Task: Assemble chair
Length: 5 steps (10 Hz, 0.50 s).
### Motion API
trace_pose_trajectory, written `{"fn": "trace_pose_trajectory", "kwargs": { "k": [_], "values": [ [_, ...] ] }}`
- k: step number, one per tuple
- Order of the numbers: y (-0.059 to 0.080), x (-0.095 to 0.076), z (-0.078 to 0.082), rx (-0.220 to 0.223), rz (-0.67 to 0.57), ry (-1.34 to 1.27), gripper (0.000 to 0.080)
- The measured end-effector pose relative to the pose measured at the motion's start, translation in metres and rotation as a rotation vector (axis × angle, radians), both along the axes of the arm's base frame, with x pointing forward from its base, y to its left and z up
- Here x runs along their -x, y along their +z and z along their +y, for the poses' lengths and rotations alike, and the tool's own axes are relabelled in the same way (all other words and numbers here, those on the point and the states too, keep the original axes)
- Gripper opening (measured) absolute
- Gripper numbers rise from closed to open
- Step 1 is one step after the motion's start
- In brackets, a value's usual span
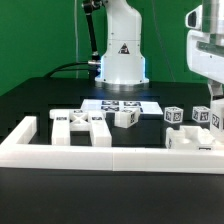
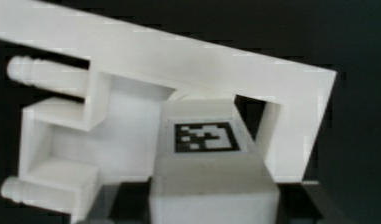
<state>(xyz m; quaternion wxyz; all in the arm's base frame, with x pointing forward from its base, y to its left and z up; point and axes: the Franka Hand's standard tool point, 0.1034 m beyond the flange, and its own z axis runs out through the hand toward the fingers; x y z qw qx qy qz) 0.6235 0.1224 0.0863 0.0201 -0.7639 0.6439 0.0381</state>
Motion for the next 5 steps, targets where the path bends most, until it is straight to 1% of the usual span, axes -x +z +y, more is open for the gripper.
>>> {"fn": "trace_pose_trajectory", "kwargs": {
  "k": [3,5],
  "values": [
    [0.0003,0.001,0.0015,0.003,0.0,-0.145,0.0291],
    [0.0003,0.0008,0.0015,0.004,0.001,-0.157,0.0291]
  ]
}}
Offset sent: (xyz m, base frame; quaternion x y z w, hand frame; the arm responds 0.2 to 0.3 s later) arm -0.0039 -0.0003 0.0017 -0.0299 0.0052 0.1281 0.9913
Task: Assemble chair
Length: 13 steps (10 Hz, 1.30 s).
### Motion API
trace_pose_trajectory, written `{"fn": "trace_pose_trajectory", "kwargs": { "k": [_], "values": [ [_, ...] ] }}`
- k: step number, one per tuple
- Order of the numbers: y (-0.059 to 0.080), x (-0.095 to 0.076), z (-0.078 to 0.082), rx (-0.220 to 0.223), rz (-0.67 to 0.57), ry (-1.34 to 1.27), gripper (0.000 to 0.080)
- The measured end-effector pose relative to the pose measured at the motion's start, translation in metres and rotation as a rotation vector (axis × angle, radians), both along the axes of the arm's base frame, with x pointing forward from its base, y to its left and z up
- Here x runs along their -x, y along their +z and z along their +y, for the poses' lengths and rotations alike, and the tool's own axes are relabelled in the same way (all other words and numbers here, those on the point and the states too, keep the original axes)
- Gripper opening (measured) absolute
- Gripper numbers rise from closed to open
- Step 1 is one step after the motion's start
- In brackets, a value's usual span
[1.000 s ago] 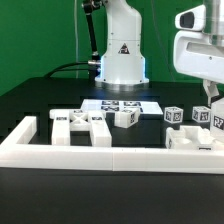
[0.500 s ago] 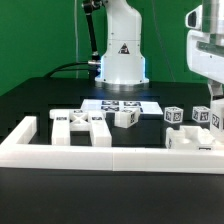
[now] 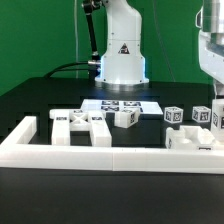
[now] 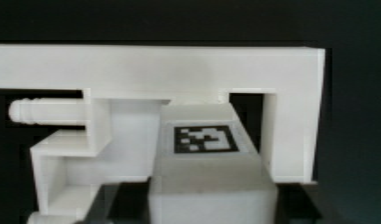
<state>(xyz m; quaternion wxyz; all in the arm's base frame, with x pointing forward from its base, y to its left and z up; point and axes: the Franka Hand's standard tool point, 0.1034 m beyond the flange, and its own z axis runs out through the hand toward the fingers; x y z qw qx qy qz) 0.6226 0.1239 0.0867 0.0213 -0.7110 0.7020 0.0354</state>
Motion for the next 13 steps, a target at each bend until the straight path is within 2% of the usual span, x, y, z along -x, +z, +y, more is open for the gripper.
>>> {"fn": "trace_pose_trajectory", "kwargs": {
  "k": [1,2,3,4,5,6,13],
  "values": [
    [-0.0003,0.0002,0.0006,0.0,-0.001,0.015,0.0291],
    [-0.0005,0.0004,0.0012,-0.001,-0.001,0.023,0.0473],
    [-0.0005,0.0004,0.0014,-0.002,-0.006,0.077,0.0587],
    [-0.0002,-0.0008,0.0014,-0.004,-0.016,0.121,0.0587],
    [-0.0002,-0.0018,0.0013,-0.005,-0.033,0.244,0.0636],
    [-0.0012,-0.0013,0.0015,-0.006,-0.045,0.357,0.0646],
    [-0.0012,-0.0011,0.0031,-0.014,-0.1,1.042,0.0648]
  ]
}}
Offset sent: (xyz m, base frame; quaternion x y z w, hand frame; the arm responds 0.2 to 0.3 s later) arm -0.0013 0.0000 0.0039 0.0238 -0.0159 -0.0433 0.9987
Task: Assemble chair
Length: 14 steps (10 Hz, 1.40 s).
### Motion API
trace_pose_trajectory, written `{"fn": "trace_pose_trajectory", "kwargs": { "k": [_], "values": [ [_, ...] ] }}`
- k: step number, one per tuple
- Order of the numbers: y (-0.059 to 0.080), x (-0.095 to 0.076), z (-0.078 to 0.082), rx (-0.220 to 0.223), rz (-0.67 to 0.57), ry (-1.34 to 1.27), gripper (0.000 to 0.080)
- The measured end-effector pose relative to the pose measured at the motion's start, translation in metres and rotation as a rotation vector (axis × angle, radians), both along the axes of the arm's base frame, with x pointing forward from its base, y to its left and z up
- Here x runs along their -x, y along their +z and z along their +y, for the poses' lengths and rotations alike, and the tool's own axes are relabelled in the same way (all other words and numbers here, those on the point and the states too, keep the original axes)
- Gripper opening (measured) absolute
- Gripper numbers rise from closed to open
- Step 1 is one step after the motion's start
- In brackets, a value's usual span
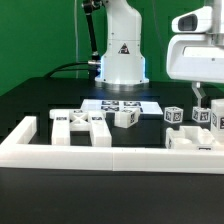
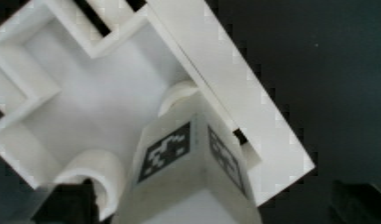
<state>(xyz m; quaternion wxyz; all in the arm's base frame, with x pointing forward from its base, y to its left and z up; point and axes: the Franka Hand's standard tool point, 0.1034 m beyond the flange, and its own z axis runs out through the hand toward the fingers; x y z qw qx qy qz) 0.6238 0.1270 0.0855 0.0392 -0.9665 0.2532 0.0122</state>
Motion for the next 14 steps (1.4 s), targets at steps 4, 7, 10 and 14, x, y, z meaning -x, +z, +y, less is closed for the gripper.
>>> {"fn": "trace_pose_trajectory", "kwargs": {
  "k": [4,7,10,14],
  "values": [
    [0.0,-0.0006,-0.0035,-0.001,-0.027,0.346,0.0648],
    [-0.0001,-0.0008,-0.0045,-0.001,-0.042,0.523,0.0648],
    [-0.0004,-0.0008,-0.0053,-0.001,-0.043,0.544,0.0388],
    [-0.0003,-0.0009,-0.0052,-0.002,-0.041,0.515,0.0288]
  ]
}}
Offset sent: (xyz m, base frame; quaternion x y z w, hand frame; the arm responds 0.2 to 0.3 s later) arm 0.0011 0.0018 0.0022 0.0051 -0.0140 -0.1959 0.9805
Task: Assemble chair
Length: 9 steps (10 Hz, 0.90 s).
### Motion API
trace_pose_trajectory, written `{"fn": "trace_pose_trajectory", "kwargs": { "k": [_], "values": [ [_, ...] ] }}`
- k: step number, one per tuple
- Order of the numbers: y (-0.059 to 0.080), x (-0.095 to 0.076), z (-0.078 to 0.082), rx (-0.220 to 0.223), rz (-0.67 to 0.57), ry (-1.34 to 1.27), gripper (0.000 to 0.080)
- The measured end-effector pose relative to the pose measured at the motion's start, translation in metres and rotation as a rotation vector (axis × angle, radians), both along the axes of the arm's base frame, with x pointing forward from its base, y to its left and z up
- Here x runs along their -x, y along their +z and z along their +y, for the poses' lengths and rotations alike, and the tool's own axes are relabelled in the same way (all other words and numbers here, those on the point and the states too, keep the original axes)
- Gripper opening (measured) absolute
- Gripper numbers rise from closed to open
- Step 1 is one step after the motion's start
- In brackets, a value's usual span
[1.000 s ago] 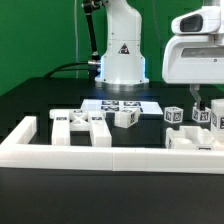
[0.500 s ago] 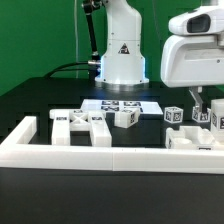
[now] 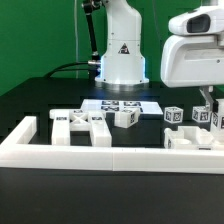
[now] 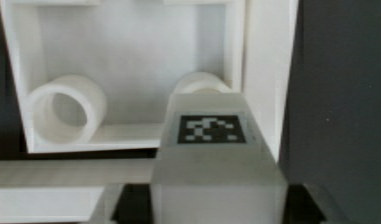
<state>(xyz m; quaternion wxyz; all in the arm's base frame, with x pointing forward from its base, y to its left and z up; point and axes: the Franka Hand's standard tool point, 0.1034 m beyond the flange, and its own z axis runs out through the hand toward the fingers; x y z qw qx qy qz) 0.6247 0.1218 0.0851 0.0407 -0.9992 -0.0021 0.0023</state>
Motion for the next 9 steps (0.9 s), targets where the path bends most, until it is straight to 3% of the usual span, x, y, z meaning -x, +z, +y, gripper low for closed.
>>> {"fn": "trace_pose_trajectory", "kwargs": {
  "k": [9],
  "values": [
    [-0.0013,0.002,-0.0011,-0.008,0.05,-0.837,0.029]
  ]
}}
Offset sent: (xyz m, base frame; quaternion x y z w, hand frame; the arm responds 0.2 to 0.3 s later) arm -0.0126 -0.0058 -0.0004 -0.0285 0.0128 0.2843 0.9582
